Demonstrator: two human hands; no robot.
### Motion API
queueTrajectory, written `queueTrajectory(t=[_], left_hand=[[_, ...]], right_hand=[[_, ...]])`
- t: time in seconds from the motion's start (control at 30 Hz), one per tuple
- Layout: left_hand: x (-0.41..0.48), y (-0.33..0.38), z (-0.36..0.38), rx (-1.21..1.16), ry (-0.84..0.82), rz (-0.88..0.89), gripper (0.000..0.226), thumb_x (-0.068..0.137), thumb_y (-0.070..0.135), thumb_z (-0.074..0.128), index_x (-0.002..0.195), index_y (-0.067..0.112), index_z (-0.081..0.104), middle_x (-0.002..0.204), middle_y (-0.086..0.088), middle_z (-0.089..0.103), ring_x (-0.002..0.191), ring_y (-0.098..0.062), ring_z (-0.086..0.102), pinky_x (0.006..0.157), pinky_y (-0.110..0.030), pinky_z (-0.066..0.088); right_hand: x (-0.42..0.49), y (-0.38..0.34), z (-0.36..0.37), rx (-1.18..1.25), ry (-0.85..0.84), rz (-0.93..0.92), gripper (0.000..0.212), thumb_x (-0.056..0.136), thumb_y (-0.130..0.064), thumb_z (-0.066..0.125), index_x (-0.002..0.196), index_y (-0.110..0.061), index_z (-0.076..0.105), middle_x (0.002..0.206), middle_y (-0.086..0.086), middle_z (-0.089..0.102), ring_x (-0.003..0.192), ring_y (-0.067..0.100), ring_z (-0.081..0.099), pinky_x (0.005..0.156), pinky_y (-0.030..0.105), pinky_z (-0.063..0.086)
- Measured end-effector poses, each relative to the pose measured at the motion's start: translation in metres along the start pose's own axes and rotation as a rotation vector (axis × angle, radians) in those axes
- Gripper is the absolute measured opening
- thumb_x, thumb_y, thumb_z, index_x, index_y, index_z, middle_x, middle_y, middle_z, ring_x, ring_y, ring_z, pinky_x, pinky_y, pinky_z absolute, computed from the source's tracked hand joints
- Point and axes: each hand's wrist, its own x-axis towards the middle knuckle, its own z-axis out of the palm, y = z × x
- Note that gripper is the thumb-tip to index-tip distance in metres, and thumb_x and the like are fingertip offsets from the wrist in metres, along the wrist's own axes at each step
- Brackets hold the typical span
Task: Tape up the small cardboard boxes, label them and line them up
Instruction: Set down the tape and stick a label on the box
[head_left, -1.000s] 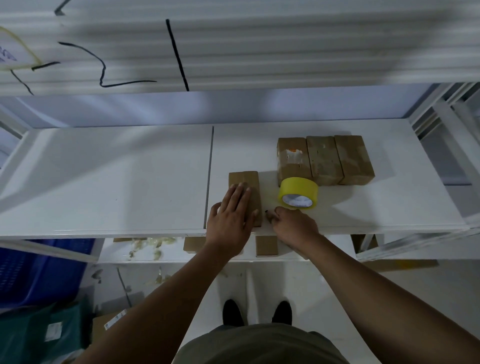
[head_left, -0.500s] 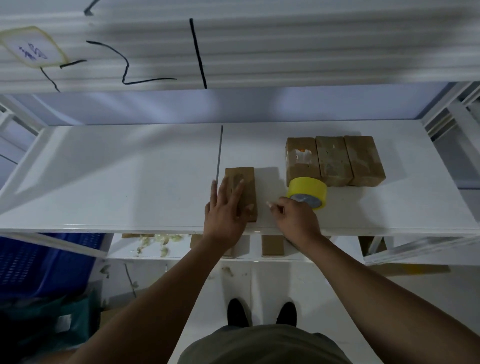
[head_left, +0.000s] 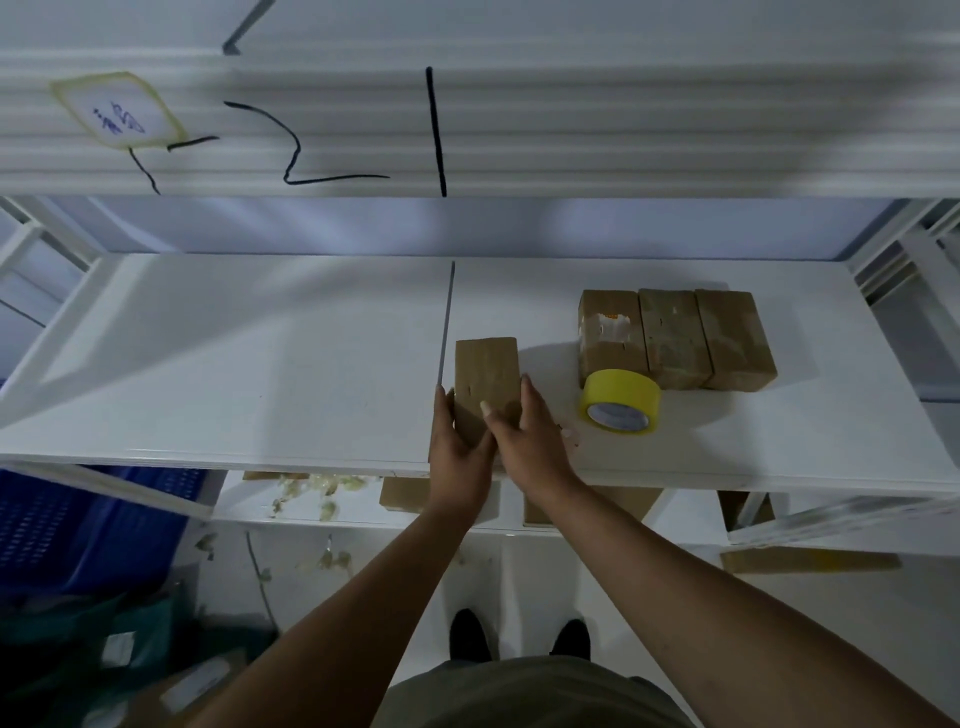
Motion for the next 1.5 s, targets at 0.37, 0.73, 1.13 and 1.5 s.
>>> queueTrajectory(t=[0.37,0.73,1.13,1.5], left_hand=[[0.019,0.071,-0.001,-0.276,-0.094,-0.223,0.053,0.099,0.056,0.061,0.141,0.023,0.058,0.128,-0.006,0.07,0.111,-0.026,0.073,0.087,-0.046,0.065],[0.011,0.076,-0.004,-0.083,-0.256,-0.117,0.052,0.102,0.057,0.051,0.143,0.025,0.054,0.125,-0.001,0.069,0.109,-0.022,0.072,0.086,-0.041,0.065],[0.018,0.06,0.001,-0.085,-0.157,-0.136,0.077,0.102,0.056,0.053,0.166,0.033,0.017,0.14,0.005,0.052,0.118,-0.019,0.064,0.087,-0.027,0.062],[0.024,0.045,-0.006,0.077,-0.113,-0.142,0.04,0.109,0.047,0.047,0.127,0.019,0.069,0.111,-0.002,0.076,0.101,-0.018,0.073,0.089,-0.037,0.063]], right_hand=[[0.004,-0.012,-0.023,0.341,0.128,-0.025,0.03,0.104,-0.048,0.056,0.123,-0.032,0.072,0.111,-0.01,0.078,0.106,0.01,0.072,0.097,0.047,0.059],[0.004,-0.02,-0.048,0.153,0.213,-0.03,0.04,0.098,-0.065,0.056,0.091,-0.032,0.077,0.083,-0.01,0.077,0.083,0.009,0.073,0.081,0.044,0.062],[0.021,-0.005,-0.038,0.12,0.15,0.042,0.053,0.103,-0.064,0.045,0.106,-0.019,0.073,0.097,0.005,0.076,0.091,0.021,0.071,0.087,0.043,0.059],[0.03,0.007,-0.036,0.066,0.003,0.092,0.043,0.1,-0.059,0.055,0.124,-0.025,0.069,0.111,-0.004,0.073,0.103,0.019,0.068,0.094,0.037,0.055]])
